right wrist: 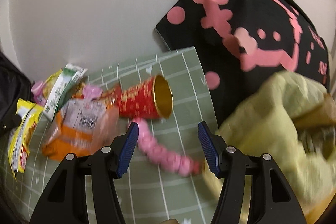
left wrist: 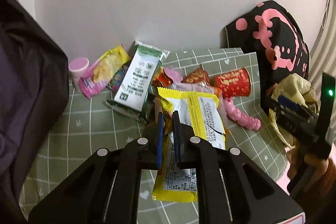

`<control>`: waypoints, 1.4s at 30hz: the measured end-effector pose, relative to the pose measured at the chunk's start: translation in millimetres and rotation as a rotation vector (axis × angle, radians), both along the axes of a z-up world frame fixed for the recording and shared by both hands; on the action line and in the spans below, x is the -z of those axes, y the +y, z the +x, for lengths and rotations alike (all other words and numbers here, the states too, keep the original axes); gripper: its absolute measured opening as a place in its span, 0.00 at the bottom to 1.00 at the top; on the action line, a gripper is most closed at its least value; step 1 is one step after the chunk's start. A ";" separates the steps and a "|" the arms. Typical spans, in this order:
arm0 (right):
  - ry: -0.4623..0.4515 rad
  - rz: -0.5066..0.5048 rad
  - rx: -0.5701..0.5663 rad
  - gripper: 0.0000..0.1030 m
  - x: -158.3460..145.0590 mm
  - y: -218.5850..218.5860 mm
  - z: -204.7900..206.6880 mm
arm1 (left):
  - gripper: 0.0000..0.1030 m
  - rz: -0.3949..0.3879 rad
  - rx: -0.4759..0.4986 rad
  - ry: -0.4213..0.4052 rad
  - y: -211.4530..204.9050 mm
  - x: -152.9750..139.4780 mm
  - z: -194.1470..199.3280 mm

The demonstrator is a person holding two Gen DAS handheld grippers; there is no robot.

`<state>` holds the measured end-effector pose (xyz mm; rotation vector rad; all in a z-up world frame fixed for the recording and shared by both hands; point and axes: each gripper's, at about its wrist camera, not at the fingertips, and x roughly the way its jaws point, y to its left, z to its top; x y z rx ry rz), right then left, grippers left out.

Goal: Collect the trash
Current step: 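Grasp the yellow wafer bar with the left tool while the right tool grasps the red cup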

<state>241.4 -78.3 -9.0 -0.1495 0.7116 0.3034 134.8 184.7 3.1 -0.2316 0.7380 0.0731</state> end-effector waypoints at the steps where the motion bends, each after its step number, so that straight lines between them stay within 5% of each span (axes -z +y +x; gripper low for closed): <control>1: 0.008 0.007 -0.006 0.54 -1.9 3.4 12.2 | 0.08 0.006 0.001 -0.007 0.6 -2.2 4.5; 14: 0.150 0.000 -0.044 0.52 16.3 47.5 96.1 | 0.08 0.060 0.022 -0.088 25.3 -17.7 96.7; 19: 0.201 0.033 -0.079 0.28 15.4 50.4 90.9 | 0.08 0.031 0.044 -0.081 25.6 -16.4 127.4; 24: 0.226 0.114 -0.108 0.16 11.4 36.1 83.6 | 0.08 0.074 0.121 -0.095 7.6 -25.7 127.9; 34: 0.133 0.111 -0.146 0.05 -38.9 11.5 73.3 | 0.08 0.072 0.012 -0.095 8.2 -38.0 110.0; 42: 0.062 0.123 -0.151 0.05 -83.3 -19.3 65.5 | 0.08 0.072 0.056 -0.152 -21.1 -61.8 107.1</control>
